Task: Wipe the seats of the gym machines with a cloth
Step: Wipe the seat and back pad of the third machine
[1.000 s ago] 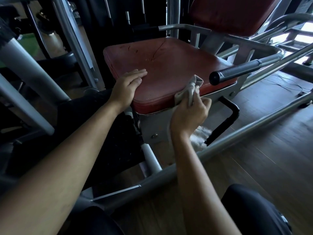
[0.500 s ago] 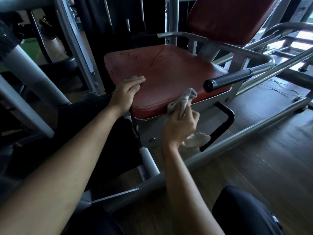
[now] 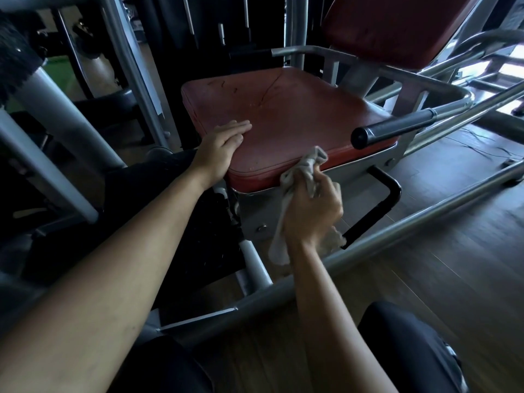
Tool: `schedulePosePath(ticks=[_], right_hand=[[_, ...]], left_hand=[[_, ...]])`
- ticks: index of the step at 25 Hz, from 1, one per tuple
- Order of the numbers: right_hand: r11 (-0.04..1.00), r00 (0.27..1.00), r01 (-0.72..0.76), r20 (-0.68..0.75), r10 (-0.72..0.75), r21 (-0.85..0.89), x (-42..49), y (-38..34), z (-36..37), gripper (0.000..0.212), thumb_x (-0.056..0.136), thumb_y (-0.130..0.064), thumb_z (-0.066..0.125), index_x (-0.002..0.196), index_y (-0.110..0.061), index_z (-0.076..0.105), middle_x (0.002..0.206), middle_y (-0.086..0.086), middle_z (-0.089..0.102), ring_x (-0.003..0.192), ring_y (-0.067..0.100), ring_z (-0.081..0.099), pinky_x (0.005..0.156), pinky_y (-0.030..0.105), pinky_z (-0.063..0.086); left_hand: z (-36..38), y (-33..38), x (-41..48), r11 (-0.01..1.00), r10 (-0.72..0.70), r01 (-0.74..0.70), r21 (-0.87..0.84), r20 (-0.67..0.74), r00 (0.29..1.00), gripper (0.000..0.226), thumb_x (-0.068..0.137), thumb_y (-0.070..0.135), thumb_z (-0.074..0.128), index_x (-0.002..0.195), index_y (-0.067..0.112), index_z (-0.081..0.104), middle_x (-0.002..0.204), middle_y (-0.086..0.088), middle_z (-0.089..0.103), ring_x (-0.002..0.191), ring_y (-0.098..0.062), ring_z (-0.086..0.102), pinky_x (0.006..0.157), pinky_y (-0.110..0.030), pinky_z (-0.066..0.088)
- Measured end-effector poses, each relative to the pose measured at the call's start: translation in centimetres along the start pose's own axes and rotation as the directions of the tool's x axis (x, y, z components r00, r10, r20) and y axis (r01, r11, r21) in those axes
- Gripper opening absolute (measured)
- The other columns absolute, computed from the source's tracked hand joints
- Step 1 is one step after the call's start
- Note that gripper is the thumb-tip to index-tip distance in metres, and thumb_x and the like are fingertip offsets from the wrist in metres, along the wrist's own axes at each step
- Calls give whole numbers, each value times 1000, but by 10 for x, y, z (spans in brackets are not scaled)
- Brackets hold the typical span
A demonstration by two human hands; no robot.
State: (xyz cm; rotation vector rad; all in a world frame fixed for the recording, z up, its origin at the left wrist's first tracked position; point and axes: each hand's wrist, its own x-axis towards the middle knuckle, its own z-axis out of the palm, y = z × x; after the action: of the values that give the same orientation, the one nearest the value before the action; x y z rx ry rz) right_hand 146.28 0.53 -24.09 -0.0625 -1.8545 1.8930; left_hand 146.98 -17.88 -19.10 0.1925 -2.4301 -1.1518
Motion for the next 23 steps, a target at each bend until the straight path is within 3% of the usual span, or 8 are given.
schedulePosePath(ticks=[4,8,11,14,16,19,21,23], right_hand=[[1000,998,-18,-59,19,18,-9,-6,12,13,87,-23,75,93,-11,79,77,3,60,62,6,53,61,14,40],[995,991,81,104,-86,52,-34,-13,8,13,90,-22,73,97,-12,79,80,1,57,63,8,56,63,15,46],[1000,1000,-9,8,9,11,19,-4,3,18,89,-25,72,98,-11,79,81,4,58,63,9,55,67,19,50],[1000,999,-15,-32,14,-27,16,-7,6,20,92,-24,69,102,-10,78,82,4,55,62,2,51,66,2,38],[1000,998,13,64,-11,-18,-10,-8,7,22,95,-26,66,101,-9,77,84,3,54,65,4,53,66,2,37],[999,979,46,200,-41,-20,-8,-3,-6,17,96,-20,65,92,-7,76,84,0,54,67,3,54,64,5,38],[998,987,45,154,-38,-44,16,-2,-9,17,95,-19,66,90,-8,77,80,0,54,66,-1,54,63,4,36],[999,996,-7,86,11,-45,25,-4,-5,19,94,-23,68,92,-8,78,80,1,52,65,-3,52,63,2,34]], left_hand=[[1,-1,2,1000,-2,2,-25,-18,1000,37,106,13,40,138,16,58,149,6,50,143,0,29,126,-39,10],[0,0,1,1000,-4,4,-22,-6,1000,37,106,13,40,138,16,58,149,6,50,144,-1,29,126,-35,12],[0,3,-1,1000,-8,8,-16,-15,1000,37,107,13,40,139,15,58,149,7,50,145,-2,29,124,-29,13],[3,5,-2,999,-13,11,-41,-53,999,35,105,10,42,135,13,61,146,5,53,144,-5,33,124,-31,17],[3,6,-3,999,-24,23,-24,-51,998,35,105,9,42,135,12,61,146,3,53,144,-5,33,125,-34,16],[3,9,-3,1000,-25,25,-2,-33,999,35,105,8,42,136,11,60,147,2,52,145,-7,32,119,-17,17],[3,10,-3,1000,-23,23,6,-36,999,36,105,8,42,136,11,60,147,2,52,143,-5,32,110,-3,16],[4,9,-3,1000,-26,26,-2,-52,998,36,105,7,42,135,10,60,146,2,53,141,-3,33,108,-2,16]])
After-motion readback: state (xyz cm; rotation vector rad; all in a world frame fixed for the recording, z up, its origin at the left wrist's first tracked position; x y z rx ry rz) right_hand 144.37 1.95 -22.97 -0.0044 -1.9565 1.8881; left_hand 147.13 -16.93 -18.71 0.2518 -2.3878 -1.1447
